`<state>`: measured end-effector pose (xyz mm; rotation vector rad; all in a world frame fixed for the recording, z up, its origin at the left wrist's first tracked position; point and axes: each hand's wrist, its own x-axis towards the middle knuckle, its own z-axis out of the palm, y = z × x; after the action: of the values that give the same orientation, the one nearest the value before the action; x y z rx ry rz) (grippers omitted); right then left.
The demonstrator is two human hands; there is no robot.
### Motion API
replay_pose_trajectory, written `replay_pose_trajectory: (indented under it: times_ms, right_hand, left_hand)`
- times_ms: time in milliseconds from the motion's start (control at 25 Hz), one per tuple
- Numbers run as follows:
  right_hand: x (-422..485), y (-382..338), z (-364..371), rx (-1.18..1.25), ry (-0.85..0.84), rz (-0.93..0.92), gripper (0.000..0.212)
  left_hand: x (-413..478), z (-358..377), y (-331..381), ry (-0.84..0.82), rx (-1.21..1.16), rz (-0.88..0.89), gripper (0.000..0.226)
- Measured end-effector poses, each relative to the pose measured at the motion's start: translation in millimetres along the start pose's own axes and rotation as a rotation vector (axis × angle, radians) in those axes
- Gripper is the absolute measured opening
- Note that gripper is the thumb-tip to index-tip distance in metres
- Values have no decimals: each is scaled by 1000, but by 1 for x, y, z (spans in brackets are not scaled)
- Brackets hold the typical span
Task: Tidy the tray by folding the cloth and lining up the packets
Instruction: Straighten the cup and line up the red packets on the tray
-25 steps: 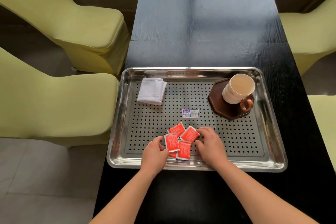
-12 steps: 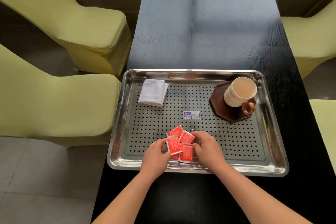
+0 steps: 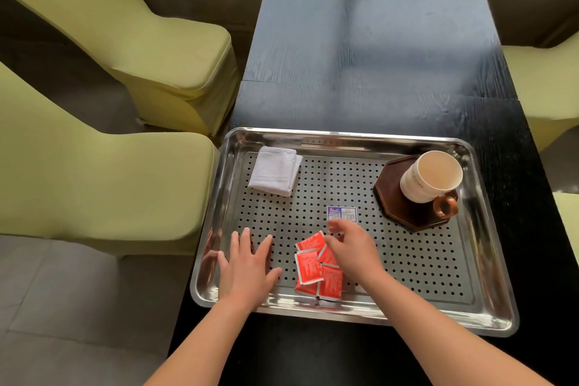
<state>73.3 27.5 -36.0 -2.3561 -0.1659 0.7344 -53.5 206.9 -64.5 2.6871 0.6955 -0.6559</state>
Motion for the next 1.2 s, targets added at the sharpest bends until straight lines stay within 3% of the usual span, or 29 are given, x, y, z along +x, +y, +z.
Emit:
replay_pose_trajectory:
  times_ms: [200,280,480,640,1000,1200]
  right_hand:
    - [71,-66,10,124,7,89,50]
    - [97,-84,16,62,-11,128,53]
    - [136,-99,30,-87,-28,130,23]
    - [151,-106,41,-71,32,116,15]
    - [165,-121,55,-104,22,25,24]
    - [162,-113,56,29,-5,15,31]
  left_hand:
    - [2,9,-1,2,56,4,85]
    - [3,8,-1,-4,58,2,85]
    - [3,10,-1,-37,76,12,85]
    - [4,13,-2,-41,81,36,85]
    - [5,14,-3,-43,110,53,87]
    - [4,15,-2,-46,114,47,88]
